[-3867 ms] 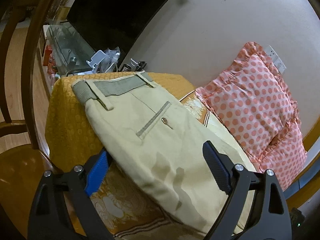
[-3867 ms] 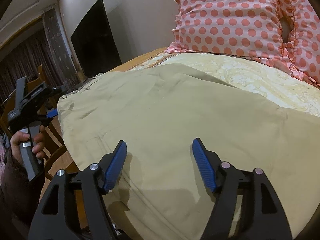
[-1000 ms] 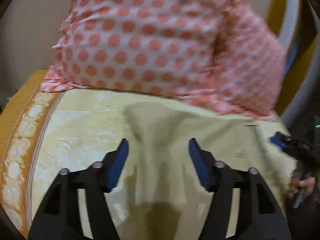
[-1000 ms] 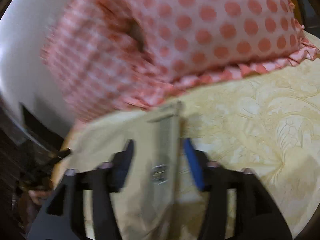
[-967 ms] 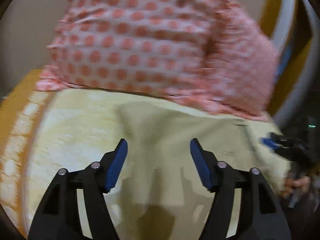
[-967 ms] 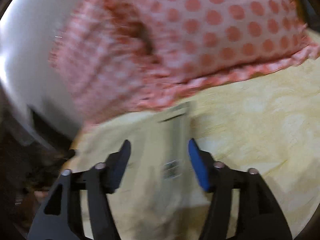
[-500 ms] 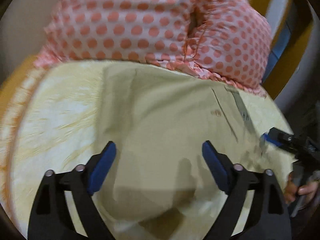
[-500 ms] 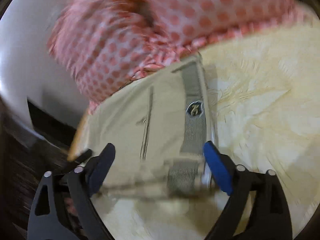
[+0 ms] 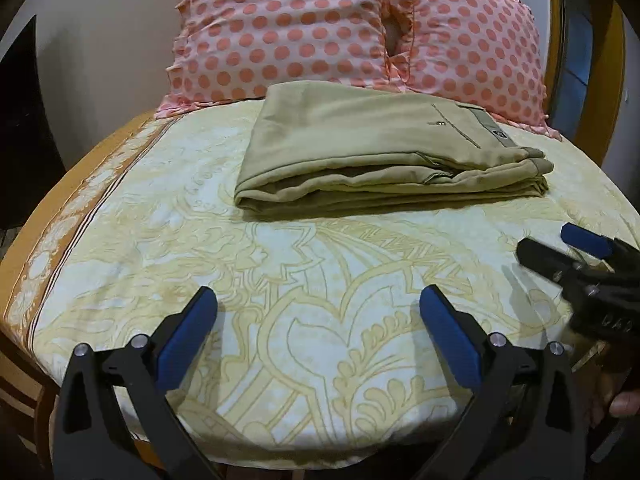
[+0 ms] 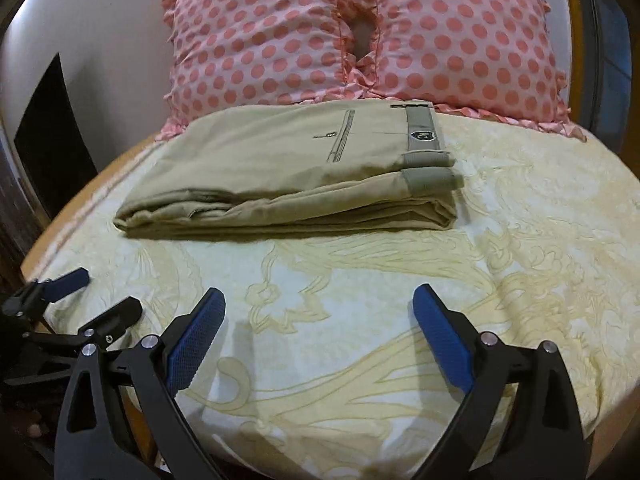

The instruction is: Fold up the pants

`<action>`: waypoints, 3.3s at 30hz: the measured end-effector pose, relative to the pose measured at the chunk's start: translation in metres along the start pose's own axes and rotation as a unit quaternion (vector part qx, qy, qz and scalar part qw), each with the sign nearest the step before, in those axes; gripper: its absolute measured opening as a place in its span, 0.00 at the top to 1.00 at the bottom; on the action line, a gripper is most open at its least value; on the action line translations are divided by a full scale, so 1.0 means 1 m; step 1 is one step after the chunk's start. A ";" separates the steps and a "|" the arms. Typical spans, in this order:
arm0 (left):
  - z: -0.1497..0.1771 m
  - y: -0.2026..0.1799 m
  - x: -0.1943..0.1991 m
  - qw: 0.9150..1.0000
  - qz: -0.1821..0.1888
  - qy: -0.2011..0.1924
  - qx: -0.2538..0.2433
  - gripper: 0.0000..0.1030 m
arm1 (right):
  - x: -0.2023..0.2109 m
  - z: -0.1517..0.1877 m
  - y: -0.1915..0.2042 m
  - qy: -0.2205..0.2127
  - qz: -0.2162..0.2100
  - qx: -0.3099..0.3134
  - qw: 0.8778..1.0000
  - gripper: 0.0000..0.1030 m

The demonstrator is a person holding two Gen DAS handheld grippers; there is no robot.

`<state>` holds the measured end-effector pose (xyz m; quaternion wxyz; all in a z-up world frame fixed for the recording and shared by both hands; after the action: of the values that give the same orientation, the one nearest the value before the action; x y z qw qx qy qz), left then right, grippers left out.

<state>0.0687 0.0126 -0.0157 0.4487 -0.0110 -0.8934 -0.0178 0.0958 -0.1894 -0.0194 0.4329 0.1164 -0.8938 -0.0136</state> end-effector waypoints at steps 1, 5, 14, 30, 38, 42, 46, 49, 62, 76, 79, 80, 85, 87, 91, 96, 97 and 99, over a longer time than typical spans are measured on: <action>0.001 0.000 0.000 1.000 0.000 -0.003 0.000 0.02 | -0.002 0.002 0.003 -0.001 0.014 0.007 1.000 0.02; 0.005 0.001 0.002 1.000 0.001 -0.022 0.002 0.02 | -0.004 0.010 0.010 -0.027 0.048 0.008 0.998 0.01; 0.007 -0.002 0.001 0.999 -0.006 -0.037 0.010 0.02 | -0.002 0.016 0.010 -0.051 0.063 -0.001 0.997 0.01; 0.007 0.000 0.001 0.999 -0.005 -0.038 0.009 0.02 | -0.002 0.016 0.011 -0.056 0.066 -0.003 0.996 0.01; 0.007 -0.001 0.000 0.999 -0.005 -0.038 0.009 0.02 | -0.002 0.016 0.010 -0.056 0.065 -0.002 0.996 0.01; 0.007 0.000 0.001 0.999 -0.005 -0.038 0.009 0.02 | -0.002 0.016 0.011 -0.057 0.065 -0.002 0.996 0.01; 0.007 0.000 0.000 0.999 -0.005 -0.039 0.009 0.02 | -0.002 0.016 0.011 -0.057 0.065 -0.002 0.996 0.01; 0.007 -0.001 0.000 0.999 -0.005 -0.039 0.009 0.02 | -0.002 0.016 0.011 -0.057 0.066 -0.002 0.996 0.01; 0.005 0.002 0.001 0.999 -0.005 -0.042 0.009 0.02 | -0.002 0.016 0.011 -0.058 0.066 -0.002 0.996 0.01; 0.005 0.001 0.000 0.999 -0.006 -0.041 0.010 0.02 | -0.003 0.016 0.012 -0.058 0.066 -0.002 0.996 0.01; 0.005 0.001 0.000 0.999 -0.006 -0.042 0.011 0.02 | -0.003 0.016 0.012 -0.058 0.066 -0.003 0.996 0.01; 0.005 0.001 0.000 0.999 -0.006 -0.042 0.011 0.02 | -0.003 0.016 0.011 -0.059 0.066 -0.003 0.996 0.01; 0.005 0.001 0.000 0.999 -0.006 -0.042 0.011 0.02 | -0.003 0.016 0.012 -0.059 0.066 -0.003 0.996 0.01; 0.005 0.001 0.000 0.999 -0.006 -0.042 0.011 0.02 | -0.003 0.016 0.012 -0.059 0.066 -0.003 0.996 0.01; 0.005 0.001 0.000 0.999 -0.007 -0.042 0.011 0.02 | -0.003 0.016 0.012 -0.059 0.066 -0.003 0.996 0.01; 0.005 0.000 0.000 0.999 -0.007 -0.042 0.011 0.02 | -0.003 0.015 0.011 -0.060 0.066 -0.002 0.996 0.01; 0.005 0.000 0.000 0.999 -0.007 -0.042 0.011 0.02 | -0.003 0.016 0.012 -0.059 0.066 -0.002 0.996 0.01; 0.005 0.000 0.000 0.999 -0.007 -0.042 0.011 0.02 | -0.003 0.016 0.012 -0.060 0.066 -0.002 0.996 0.01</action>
<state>0.0645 0.0126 -0.0188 0.4107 -0.0005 -0.9117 -0.0102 0.0834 -0.1785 -0.0303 0.3791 0.0554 -0.9237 0.0060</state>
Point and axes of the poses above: each gripper's, at about its wrist camera, not at the fingertips, and x roughly against the way its jaws point, y to its left, z to its underside, the point moved 4 cm from there along -x, roughly the way its jaws point, and after that the axes turned 11 degrees about y, right-handed, at the moved point
